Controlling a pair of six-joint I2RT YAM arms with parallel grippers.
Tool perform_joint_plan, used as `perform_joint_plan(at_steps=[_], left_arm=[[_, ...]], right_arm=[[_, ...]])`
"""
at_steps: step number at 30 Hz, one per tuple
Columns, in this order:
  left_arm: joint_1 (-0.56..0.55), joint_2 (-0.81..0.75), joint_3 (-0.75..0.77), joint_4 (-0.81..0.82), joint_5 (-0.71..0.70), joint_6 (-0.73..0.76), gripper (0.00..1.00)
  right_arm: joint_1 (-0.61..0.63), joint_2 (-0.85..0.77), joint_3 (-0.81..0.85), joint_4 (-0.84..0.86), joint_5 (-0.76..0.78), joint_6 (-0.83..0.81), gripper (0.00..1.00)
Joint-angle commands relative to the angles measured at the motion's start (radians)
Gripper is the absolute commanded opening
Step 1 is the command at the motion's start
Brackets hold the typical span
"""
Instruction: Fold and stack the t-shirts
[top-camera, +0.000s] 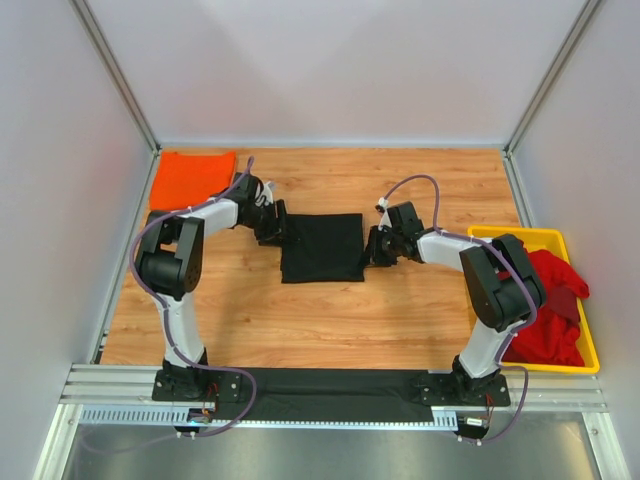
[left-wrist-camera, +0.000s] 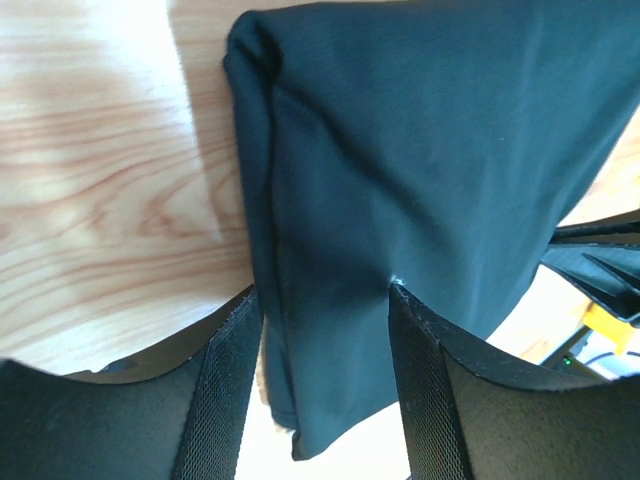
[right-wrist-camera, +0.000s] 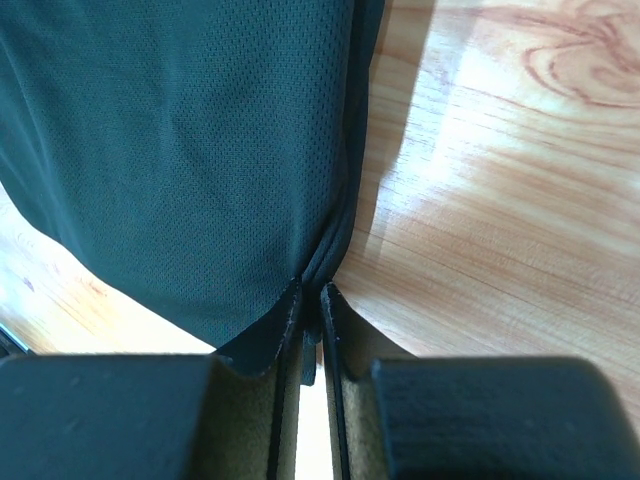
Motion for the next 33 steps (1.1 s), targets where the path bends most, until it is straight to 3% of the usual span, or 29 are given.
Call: perform_joint_plan(at_steps=[1,6,9,12,13,16,21,25,33], left_arm=[[-0.013,0.064,-0.037,0.019,-0.029,0.011,0.61],[-0.016,0.077,-0.027,0.016,-0.040,0.002,0.56],[-0.019,0.069,-0.021,0.000,-0.053,0.000,0.47],[-0.031,0.063,0.012,-0.033,-0.067,-0.003,0.30],[-0.043,0.067,0.029,-0.049,-0.069,-0.001,0.17],[-0.077,0.069,0.107,-0.128,-0.114,0.017,0.00],[-0.091,0.083,0.307,-0.401,-0.272,0.032,0.00],[-0.098,0.058,0.388,-0.547,-0.498,0.002,0.00],[-0.117,0.055,0.469,-0.649,-0.656,-0.040,0.00]], right_arm=[[0.008,0.017,-0.014,0.025,-0.008,0.001,0.13],[0.007,0.002,-0.017,0.016,-0.006,-0.001,0.13],[0.007,-0.012,-0.017,0.013,-0.008,0.010,0.14],[0.007,-0.035,-0.016,0.016,-0.015,0.021,0.15],[0.005,-0.043,-0.014,0.011,-0.017,0.026,0.16],[0.008,-0.069,0.000,0.000,-0.034,0.033,0.21],[0.005,-0.150,0.021,-0.073,-0.009,0.030,0.36],[0.007,-0.245,0.026,-0.119,0.012,0.021,0.47],[0.004,-0.378,0.089,-0.221,0.051,-0.001,0.48]])
